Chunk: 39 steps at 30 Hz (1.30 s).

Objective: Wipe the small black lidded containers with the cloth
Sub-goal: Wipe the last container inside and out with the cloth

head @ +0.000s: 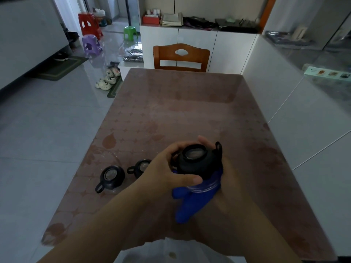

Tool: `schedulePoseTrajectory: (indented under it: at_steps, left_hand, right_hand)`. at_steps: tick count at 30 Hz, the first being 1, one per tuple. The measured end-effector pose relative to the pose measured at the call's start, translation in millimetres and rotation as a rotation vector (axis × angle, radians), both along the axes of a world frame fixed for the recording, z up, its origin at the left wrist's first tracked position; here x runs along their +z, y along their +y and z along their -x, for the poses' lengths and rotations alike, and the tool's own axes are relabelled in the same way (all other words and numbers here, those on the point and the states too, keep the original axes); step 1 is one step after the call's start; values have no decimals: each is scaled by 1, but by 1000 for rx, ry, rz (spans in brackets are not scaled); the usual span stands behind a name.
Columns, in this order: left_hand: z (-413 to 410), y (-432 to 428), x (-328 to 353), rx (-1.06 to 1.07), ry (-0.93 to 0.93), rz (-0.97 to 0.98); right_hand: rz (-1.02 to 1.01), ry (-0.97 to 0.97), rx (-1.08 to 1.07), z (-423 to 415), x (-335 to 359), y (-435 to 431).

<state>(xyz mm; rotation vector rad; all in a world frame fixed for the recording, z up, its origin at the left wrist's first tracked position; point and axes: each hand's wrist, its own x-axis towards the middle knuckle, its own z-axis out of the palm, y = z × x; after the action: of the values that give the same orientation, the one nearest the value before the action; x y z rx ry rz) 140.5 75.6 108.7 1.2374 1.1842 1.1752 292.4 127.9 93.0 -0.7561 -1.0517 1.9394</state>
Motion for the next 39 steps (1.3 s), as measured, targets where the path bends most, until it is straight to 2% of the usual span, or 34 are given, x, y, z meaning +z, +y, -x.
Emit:
schedulePoseTrajectory:
  at_steps: [3,4,6,8,11,13,17,20,24,30,33,36,39]
  left_hand:
    - [6,2,11,-49,149,-53]
    - [8,3,14,-62,210,-43]
    - [10,5,17,-51,331,-17]
    - [7,6,16,54,413,-1]
    - [-2,6,12,166,459,-4]
    - [-10,3,11,166,436,-9]
    - [-31,-5,16,172,241,63]
    - [-39,-6,17,239,248,25]
    - [-28,-2,15,234,264,-31]
    - [-15,3,11,278,99,-28]
    - [-11,4,8,298,50,-2]
    - [-8,6,4,291,25,34]
    - [-8,8,0,276,24,49]
  right_hand:
    - [81,187,59,-4,6,-6]
    - [93,170,30,-1,5,-3]
    - [137,12,-58,2,0,4]
    - [191,-135,-134,2,-3,10]
    - [190,-121,-258,3,-1,9]
    - [153,-117,-294,3,-4,6]
    - [-12,-152,-318,10,-2,-1]
    - [-157,-182,-417,13,2,-9]
    - [-83,-106,-447,12,7,-8]
    - [36,5,-411,7,10,-3]
    - [-6,-12,-352,0,15,0]
    - [-141,-30,-242,-3,25,-3]
    - [-423,-240,-60,5,31,-8]
